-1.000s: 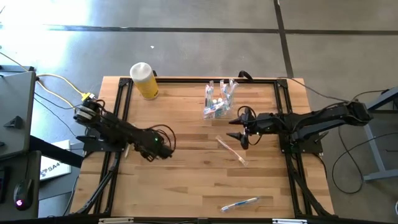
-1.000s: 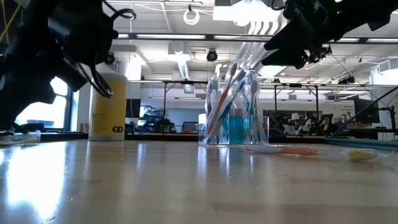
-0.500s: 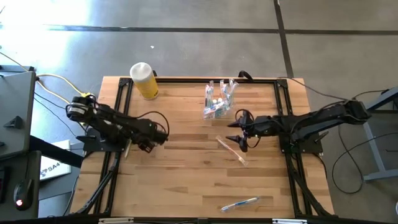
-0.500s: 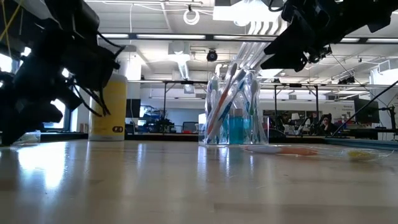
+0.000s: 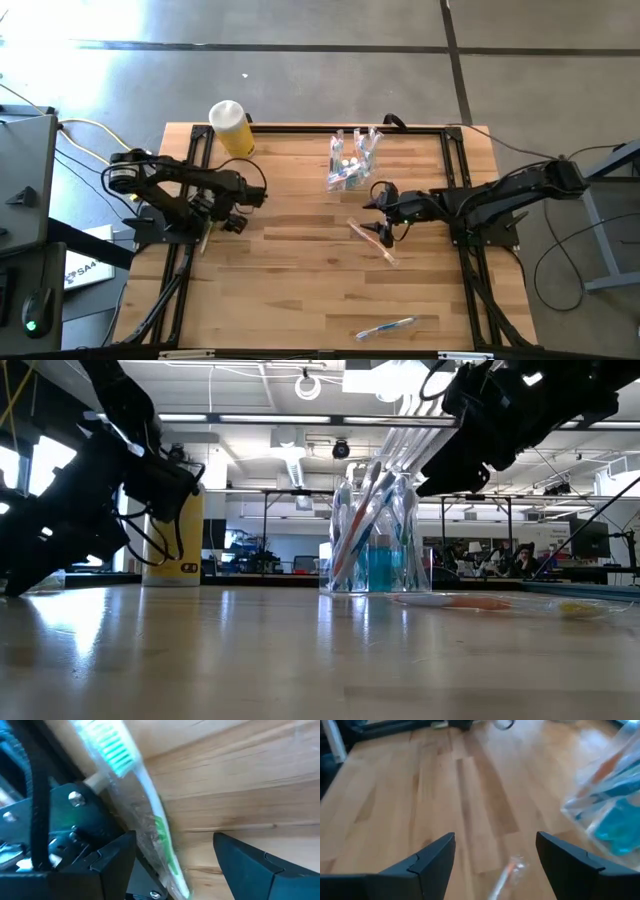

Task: Pick & Place toothbrushing station
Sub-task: Put the green toothbrush into the transparent organizer

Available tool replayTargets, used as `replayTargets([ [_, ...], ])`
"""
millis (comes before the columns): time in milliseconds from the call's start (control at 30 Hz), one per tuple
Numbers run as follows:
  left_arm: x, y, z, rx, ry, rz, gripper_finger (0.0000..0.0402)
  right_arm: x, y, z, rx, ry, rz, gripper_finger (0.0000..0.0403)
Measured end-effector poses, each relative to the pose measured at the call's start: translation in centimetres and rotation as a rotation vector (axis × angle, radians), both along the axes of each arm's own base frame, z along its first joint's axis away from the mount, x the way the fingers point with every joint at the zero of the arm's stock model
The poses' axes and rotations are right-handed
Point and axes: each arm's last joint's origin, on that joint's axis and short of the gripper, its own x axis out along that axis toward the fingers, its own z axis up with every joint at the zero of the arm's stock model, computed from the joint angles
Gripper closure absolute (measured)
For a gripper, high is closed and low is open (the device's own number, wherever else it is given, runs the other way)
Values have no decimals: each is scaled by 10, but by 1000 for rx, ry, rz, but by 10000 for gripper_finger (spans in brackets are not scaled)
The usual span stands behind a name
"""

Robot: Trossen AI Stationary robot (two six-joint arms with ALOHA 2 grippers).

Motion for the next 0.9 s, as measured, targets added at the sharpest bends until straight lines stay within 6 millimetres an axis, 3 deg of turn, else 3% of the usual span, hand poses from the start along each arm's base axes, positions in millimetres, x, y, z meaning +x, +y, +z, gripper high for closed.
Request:
replayTargets([
  [400,-6,0,-9,-89,-42,-22,133,10,11,-2,176,-45,230,133],
  [900,2,-2,-13,-219,-177,-13,133,10,24,1,177,-81,286,133],
])
